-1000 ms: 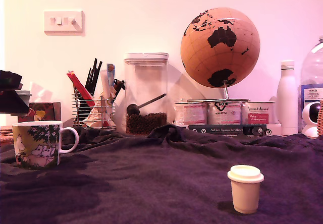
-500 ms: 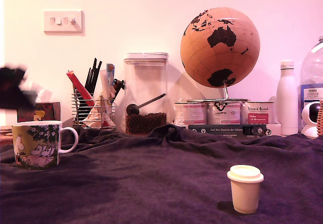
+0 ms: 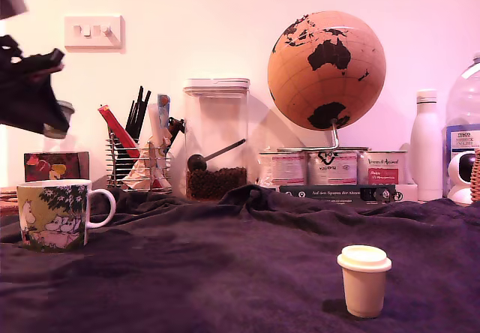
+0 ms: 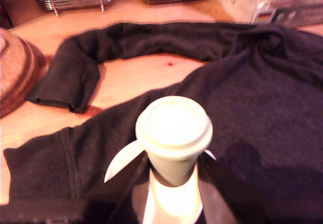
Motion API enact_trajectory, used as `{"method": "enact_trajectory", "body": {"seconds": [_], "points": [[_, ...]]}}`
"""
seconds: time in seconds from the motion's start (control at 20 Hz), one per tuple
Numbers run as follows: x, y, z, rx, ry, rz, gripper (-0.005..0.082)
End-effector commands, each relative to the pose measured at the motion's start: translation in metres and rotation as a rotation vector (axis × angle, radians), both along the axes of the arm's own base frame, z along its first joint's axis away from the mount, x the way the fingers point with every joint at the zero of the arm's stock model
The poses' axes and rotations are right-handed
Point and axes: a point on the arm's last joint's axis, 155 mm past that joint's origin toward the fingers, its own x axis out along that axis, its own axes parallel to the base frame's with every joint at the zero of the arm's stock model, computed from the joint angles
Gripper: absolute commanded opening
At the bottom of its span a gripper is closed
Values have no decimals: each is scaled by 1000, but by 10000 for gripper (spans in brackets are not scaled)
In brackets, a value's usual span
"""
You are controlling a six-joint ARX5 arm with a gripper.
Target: Pick up the coffee capsules on the table and drop them inside the coffee cup
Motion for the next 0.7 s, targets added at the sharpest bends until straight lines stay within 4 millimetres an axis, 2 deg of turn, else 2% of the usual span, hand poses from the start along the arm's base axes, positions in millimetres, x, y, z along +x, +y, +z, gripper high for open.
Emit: {"method": "enact_trajectory", "body": {"seconds": [0.0, 0.3, 0.65], "points": [[0, 1, -20, 7, 75, 3, 122], [1, 3, -50, 22, 206, 10, 122], [0, 5, -53, 31, 226, 16, 122]]}}
